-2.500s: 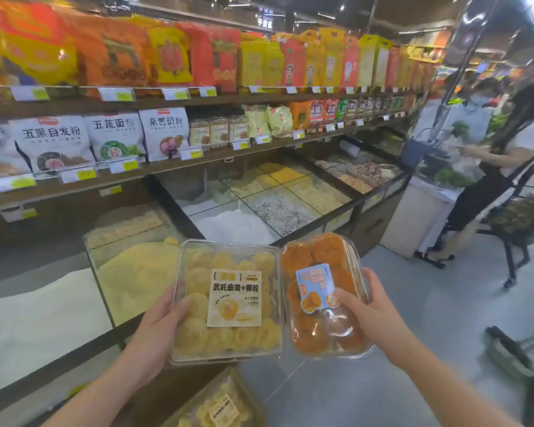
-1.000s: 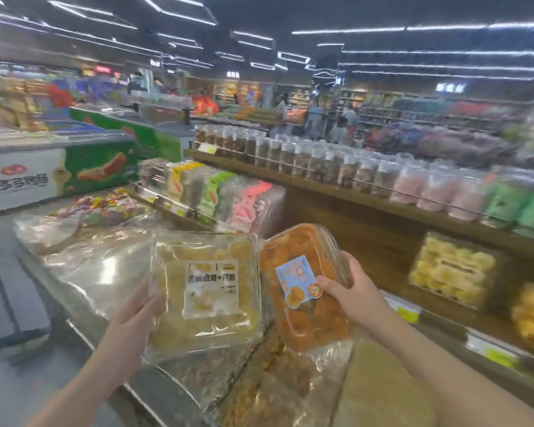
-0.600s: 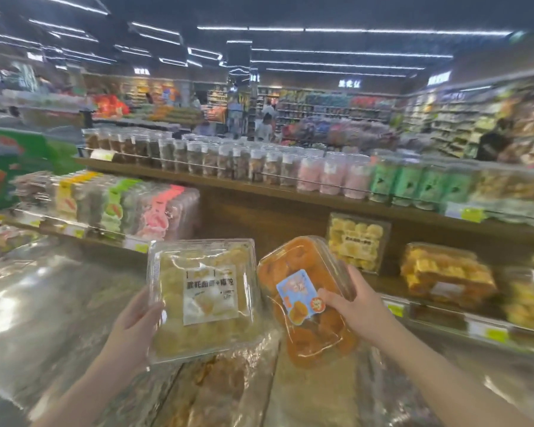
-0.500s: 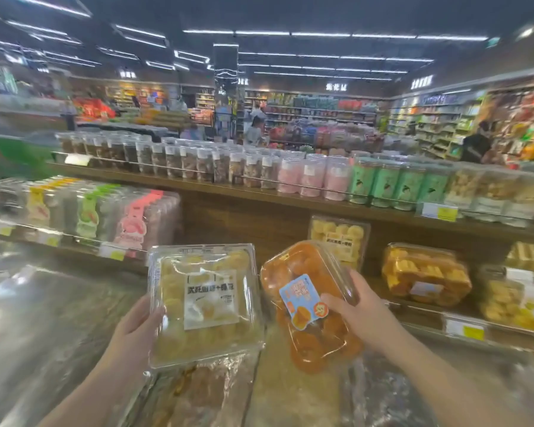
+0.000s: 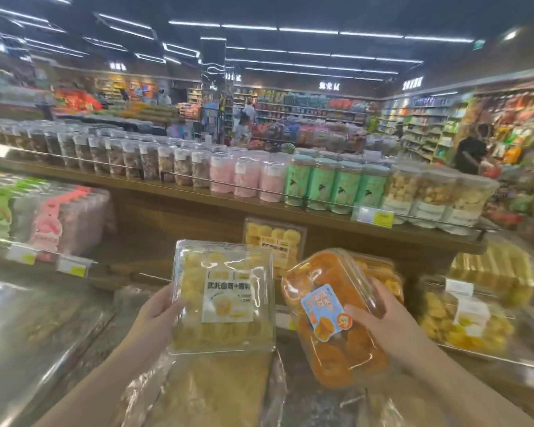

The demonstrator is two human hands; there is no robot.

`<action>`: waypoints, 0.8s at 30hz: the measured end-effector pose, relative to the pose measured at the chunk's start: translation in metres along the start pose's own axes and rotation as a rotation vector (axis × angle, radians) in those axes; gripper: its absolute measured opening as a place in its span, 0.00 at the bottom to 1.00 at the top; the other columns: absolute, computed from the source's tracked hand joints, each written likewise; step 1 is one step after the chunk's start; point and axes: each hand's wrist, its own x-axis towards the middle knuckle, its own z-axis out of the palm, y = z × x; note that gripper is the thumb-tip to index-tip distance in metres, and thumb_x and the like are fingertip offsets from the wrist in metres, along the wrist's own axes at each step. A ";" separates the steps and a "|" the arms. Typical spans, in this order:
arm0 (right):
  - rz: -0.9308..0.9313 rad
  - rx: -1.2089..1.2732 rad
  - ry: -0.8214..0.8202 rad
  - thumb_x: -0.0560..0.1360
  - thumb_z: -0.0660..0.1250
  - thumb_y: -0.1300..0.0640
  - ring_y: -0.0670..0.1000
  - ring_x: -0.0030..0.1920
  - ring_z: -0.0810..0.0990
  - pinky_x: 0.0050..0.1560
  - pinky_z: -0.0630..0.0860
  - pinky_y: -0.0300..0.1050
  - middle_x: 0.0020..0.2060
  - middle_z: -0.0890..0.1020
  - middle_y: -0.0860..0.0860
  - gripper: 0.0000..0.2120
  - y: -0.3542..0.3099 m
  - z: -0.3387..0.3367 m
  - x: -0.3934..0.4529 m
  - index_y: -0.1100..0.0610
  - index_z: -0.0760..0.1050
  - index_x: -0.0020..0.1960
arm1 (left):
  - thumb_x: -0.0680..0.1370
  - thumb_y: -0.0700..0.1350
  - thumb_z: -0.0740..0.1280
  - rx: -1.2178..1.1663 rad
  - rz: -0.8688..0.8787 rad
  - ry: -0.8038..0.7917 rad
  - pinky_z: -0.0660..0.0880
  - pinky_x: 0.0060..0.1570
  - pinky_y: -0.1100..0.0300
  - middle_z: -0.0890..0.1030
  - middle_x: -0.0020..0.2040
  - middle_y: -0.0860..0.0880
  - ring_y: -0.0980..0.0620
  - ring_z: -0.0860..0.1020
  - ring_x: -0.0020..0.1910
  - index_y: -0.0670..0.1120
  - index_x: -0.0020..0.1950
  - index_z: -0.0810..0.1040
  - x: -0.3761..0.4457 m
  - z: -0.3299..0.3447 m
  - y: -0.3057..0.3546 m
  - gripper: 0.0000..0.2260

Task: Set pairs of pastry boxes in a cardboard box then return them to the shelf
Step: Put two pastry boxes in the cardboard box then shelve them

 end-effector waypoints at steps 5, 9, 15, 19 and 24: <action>0.011 0.009 -0.003 0.70 0.76 0.39 0.44 0.54 0.84 0.52 0.84 0.48 0.59 0.81 0.41 0.41 0.011 -0.023 0.023 0.39 0.59 0.77 | 0.85 0.41 0.62 -0.015 -0.008 -0.065 0.80 0.59 0.40 0.86 0.59 0.48 0.47 0.86 0.57 0.51 0.69 0.77 0.051 0.037 0.004 0.14; 0.052 0.060 0.000 0.69 0.76 0.39 0.44 0.54 0.83 0.52 0.84 0.48 0.60 0.80 0.40 0.43 0.014 -0.021 0.040 0.39 0.58 0.77 | 0.85 0.41 0.64 -0.022 -0.034 -0.083 0.81 0.57 0.39 0.87 0.58 0.48 0.45 0.86 0.56 0.51 0.67 0.78 0.097 0.051 -0.003 0.13; 0.108 0.059 -0.044 0.54 0.77 0.27 0.44 0.60 0.80 0.59 0.82 0.51 0.63 0.76 0.40 0.58 0.015 -0.010 0.070 0.38 0.56 0.77 | 0.83 0.33 0.63 -0.115 -0.079 -0.200 0.81 0.58 0.39 0.86 0.59 0.40 0.39 0.85 0.57 0.42 0.70 0.76 0.172 0.064 -0.020 0.16; 0.160 0.062 -0.067 0.52 0.76 0.25 0.43 0.60 0.78 0.62 0.80 0.49 0.62 0.76 0.39 0.56 0.018 -0.001 0.095 0.38 0.58 0.74 | 0.80 0.28 0.62 -0.222 -0.135 -0.328 0.83 0.52 0.41 0.82 0.62 0.33 0.33 0.83 0.58 0.39 0.69 0.77 0.219 0.073 -0.036 0.19; 0.217 0.002 -0.098 0.57 0.76 0.26 0.42 0.62 0.76 0.65 0.78 0.48 0.65 0.74 0.38 0.48 0.023 0.010 0.121 0.35 0.59 0.70 | 0.79 0.26 0.63 -0.194 -0.169 -0.335 0.74 0.63 0.30 0.82 0.62 0.34 0.32 0.82 0.61 0.40 0.69 0.75 0.267 0.084 -0.061 0.20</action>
